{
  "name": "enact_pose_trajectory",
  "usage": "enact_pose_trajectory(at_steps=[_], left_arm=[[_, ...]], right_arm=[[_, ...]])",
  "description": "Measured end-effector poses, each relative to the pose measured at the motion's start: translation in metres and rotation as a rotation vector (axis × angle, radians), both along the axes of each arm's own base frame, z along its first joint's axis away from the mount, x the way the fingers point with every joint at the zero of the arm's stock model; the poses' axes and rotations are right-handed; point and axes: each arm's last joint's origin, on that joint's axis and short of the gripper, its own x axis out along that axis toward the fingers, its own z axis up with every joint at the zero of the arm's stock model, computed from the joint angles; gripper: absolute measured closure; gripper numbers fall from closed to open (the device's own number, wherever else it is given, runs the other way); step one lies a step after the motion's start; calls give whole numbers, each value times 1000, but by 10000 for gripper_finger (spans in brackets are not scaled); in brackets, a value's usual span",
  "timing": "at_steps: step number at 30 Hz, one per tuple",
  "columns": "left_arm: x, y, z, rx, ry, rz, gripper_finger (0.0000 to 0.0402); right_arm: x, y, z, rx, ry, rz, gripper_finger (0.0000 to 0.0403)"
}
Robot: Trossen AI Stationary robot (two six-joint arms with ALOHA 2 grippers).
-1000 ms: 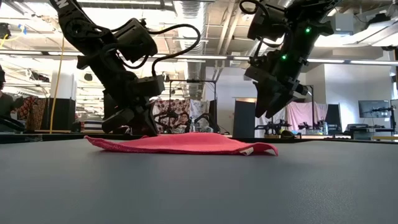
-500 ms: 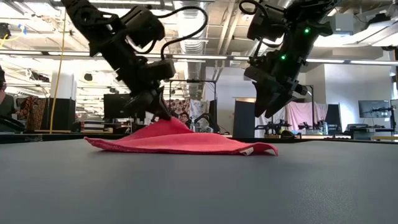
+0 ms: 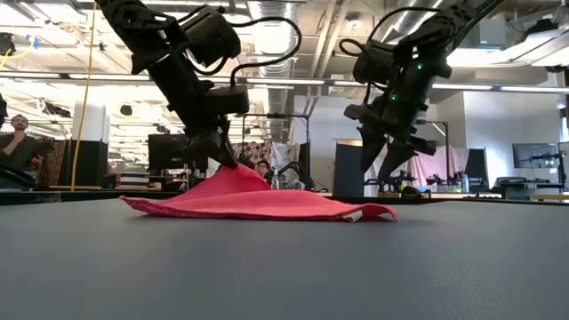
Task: Roll towel
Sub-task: Fold the pink towel
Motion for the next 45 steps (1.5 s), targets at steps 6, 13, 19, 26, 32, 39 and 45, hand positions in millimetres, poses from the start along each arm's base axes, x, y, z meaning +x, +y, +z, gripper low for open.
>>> enact_pose_trajectory(at_steps=[6, 13, 19, 26, 32, 39, 45], left_arm=[[-10, 16, -1, -226, -101, 154, 401], [-23, 34, 16, -307, -212, 236, 401], [-31, 45, 26, -358, -267, 238, 401], [-33, 49, 25, -447, -287, 236, 401], [-34, 48, 24, -467, -287, 257, 401], [-37, 41, 19, -499, -225, 286, 401], [-36, 38, 19, -532, -253, 322, 401]], right_arm=[[-5, -18, -2, 29, -85, -2, 186], [-23, -23, -33, 99, -145, -66, 186], [-30, -19, -47, 115, -174, -101, 186], [-25, -22, -44, 82, -275, -112, 186], [-25, -24, -43, 14, -259, -125, 186], [-31, -34, -43, -44, -234, -192, 186], [-35, -41, -42, 12, -271, -194, 186]])
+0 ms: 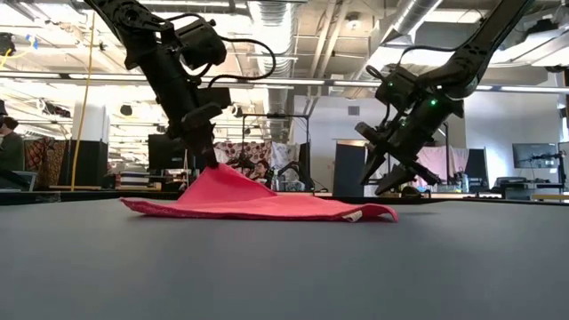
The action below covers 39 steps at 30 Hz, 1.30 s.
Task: Roll towel
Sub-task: Fold the pink towel
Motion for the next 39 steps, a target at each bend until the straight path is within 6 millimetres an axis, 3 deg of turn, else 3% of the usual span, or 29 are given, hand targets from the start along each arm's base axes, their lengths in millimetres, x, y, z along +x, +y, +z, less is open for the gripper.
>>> enact_pose_trajectory(at_steps=[8, 13, 18, 23, 31, 35, 39], left_arm=[[-4, 10, 0, -97, -60, 123, 401], [-7, 13, 2, -146, -100, 180, 401], [-11, 11, 14, -137, -148, 185, 401], [-18, 9, 22, -165, -170, 187, 401], [-23, 6, 16, -186, -139, 193, 401], [-25, 5, 12, -197, -131, 190, 401], [-25, 5, 11, -198, -131, 190, 401]], right_arm=[[1, -1, 2, 66, -65, -56, 186], [6, -3, -18, 151, -46, -82, 186], [27, -1, -39, 196, -127, -22, 186], [37, 0, -46, 190, -193, -27, 186], [37, -1, -48, 176, -195, -8, 188], [37, -2, -48, 157, -193, 5, 211], [37, -3, -47, 135, -194, -6, 262]])
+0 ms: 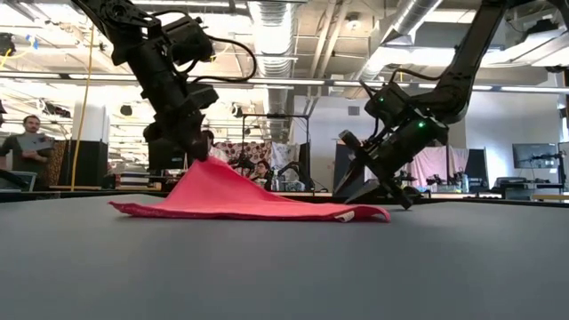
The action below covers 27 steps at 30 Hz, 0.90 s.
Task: Roll towel
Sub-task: Fold the pink towel
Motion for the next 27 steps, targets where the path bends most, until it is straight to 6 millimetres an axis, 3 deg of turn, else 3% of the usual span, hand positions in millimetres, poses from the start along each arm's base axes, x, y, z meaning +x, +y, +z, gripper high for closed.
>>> enact_pose_trajectory(at_steps=[7, 12, 15, 23, 27], left_arm=[[0, 0, 0, 2, 3, -4, 401], [0, 0, 0, -2, 2, -15, 401], [0, -1, 0, -7, -1, -20, 401], [0, -1, 0, -5, 1, -33, 401], [0, -1, 0, -10, -1, -36, 401]], right_arm=[[0, 0, 0, -5, 3, 0, 363], [-1, -2, 0, 1, 7, -34, 380], [-2, -4, 0, -4, 9, -37, 348], [-6, -11, 0, -11, 15, -93, 215], [-7, -12, 0, -25, 25, -128, 175]])
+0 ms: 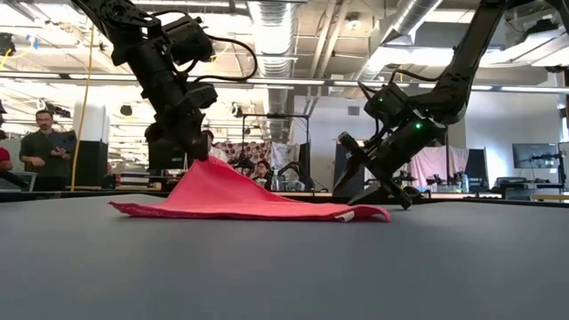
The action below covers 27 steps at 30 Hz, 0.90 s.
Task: Roll towel
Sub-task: Fold the pink towel
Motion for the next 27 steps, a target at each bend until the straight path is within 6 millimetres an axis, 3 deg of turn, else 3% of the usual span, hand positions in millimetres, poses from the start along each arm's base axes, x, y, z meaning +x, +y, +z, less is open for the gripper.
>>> enact_pose_trajectory(at_steps=[16, 27], left_arm=[[2, 0, 2, -12, -35, 1, 401], [3, 0, 2, -19, -50, -6, 401]], right_arm=[[6, 10, -10, -9, 65, -25, 203], [30, 15, -12, -3, 68, 2, 212]])
